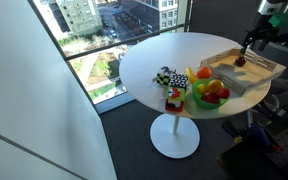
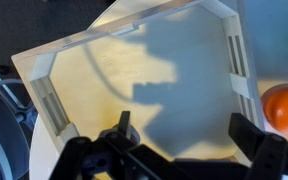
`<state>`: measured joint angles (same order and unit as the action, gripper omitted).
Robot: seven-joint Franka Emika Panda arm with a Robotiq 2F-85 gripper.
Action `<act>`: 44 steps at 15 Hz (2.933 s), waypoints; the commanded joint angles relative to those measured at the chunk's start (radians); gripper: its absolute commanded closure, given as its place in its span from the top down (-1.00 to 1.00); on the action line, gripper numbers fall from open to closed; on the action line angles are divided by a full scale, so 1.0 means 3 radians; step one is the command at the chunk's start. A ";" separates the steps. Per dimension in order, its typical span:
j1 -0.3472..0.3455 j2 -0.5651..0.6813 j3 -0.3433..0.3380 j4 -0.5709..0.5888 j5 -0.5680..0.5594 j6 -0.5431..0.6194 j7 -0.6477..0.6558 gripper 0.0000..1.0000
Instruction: Remove the apple from the box and put it in the green bowl
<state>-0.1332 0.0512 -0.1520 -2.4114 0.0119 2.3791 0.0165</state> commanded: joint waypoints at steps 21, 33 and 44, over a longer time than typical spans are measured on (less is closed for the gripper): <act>-0.0092 0.1135 -0.0066 0.0911 -0.0002 0.0144 0.0190 1.00; -0.0132 0.1369 -0.0136 0.1026 -0.0015 0.0347 0.0137 1.00; -0.0156 0.1476 -0.0125 0.1036 -0.0009 0.0608 0.0083 1.00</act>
<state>-0.1619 0.4807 -0.1972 -2.1213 0.0119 2.5483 0.0562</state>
